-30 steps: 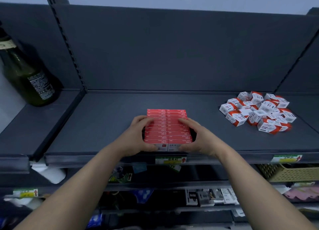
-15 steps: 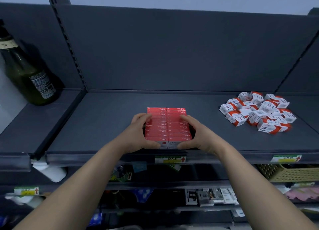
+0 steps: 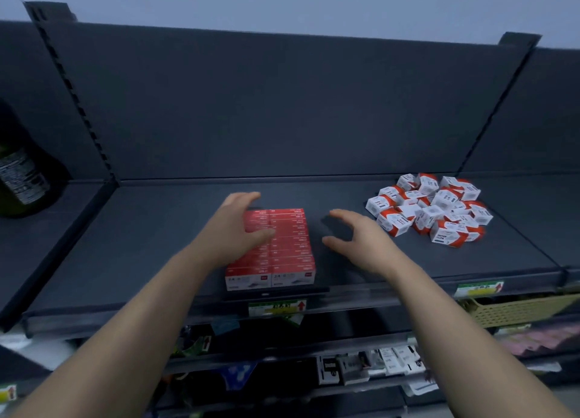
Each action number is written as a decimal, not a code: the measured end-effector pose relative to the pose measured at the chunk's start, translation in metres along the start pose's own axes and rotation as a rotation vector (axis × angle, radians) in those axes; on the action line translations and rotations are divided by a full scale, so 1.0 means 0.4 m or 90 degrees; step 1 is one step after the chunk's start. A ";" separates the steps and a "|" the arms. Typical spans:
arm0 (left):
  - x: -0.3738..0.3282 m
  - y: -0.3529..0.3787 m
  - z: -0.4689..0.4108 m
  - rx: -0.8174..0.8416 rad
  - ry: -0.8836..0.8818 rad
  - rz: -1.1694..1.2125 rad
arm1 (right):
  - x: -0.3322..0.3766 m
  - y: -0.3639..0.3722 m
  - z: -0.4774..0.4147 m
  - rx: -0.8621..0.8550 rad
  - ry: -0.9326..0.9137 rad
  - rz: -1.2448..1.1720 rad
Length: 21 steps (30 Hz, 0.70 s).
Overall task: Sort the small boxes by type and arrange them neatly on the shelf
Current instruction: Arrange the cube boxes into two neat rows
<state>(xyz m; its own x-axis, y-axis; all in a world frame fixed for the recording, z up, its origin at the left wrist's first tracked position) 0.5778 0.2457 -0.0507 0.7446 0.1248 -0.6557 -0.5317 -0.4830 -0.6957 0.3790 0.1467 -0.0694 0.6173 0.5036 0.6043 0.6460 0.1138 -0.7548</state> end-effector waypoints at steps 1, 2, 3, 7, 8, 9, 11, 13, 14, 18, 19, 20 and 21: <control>-0.024 0.010 -0.011 -0.012 0.013 -0.010 | -0.008 -0.022 -0.002 -0.012 -0.010 0.019; -0.050 0.023 -0.022 -0.026 0.028 -0.019 | -0.017 -0.045 -0.002 -0.021 -0.024 0.040; -0.079 0.038 -0.032 -0.039 0.047 -0.025 | -0.028 -0.067 -0.003 -0.028 -0.033 0.059; -0.203 0.144 -0.064 -0.054 0.107 -0.020 | -0.102 -0.181 -0.003 -0.057 -0.036 0.091; -0.236 0.179 -0.070 -0.048 0.113 -0.018 | -0.133 -0.210 -0.007 -0.064 -0.030 0.094; -0.265 0.214 -0.074 -0.045 0.114 -0.014 | -0.168 -0.239 -0.012 -0.074 -0.024 0.100; -0.316 0.286 -0.082 -0.039 0.101 -0.010 | -0.247 -0.301 -0.023 -0.100 -0.004 0.106; -0.348 0.362 -0.092 -0.024 0.063 -0.014 | -0.327 -0.357 -0.031 -0.111 0.026 0.104; -0.359 0.399 -0.097 -0.017 0.042 -0.019 | -0.364 -0.378 -0.033 -0.106 0.034 0.115; -0.383 0.519 -0.119 -0.017 -0.040 -0.058 | -0.471 -0.395 -0.042 -0.046 0.014 0.163; -0.383 0.540 -0.121 -0.017 -0.061 -0.074 | -0.488 -0.387 -0.046 -0.031 0.003 0.154; -0.381 0.558 -0.121 -0.016 -0.084 -0.089 | -0.499 -0.380 -0.051 -0.024 -0.014 0.141; -0.378 0.572 -0.119 -0.018 -0.105 -0.101 | -0.507 -0.374 -0.058 -0.024 -0.033 0.128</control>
<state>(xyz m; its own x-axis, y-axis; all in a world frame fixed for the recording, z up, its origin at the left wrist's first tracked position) 0.3628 0.0751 -0.0968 0.7406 0.3395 -0.5798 -0.4006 -0.4697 -0.7867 0.1674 0.0077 -0.0731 0.7123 0.5564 0.4279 0.5293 -0.0254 -0.8480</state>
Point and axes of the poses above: each hand's wrist, its own z-axis away from the middle knuckle, its own y-axis out of the palm, x = y × z, the point moved 9 cm from there along -z, towards the middle knuckle, and after that the axes turned 13 degrees about -x, right-handed, at the moved point
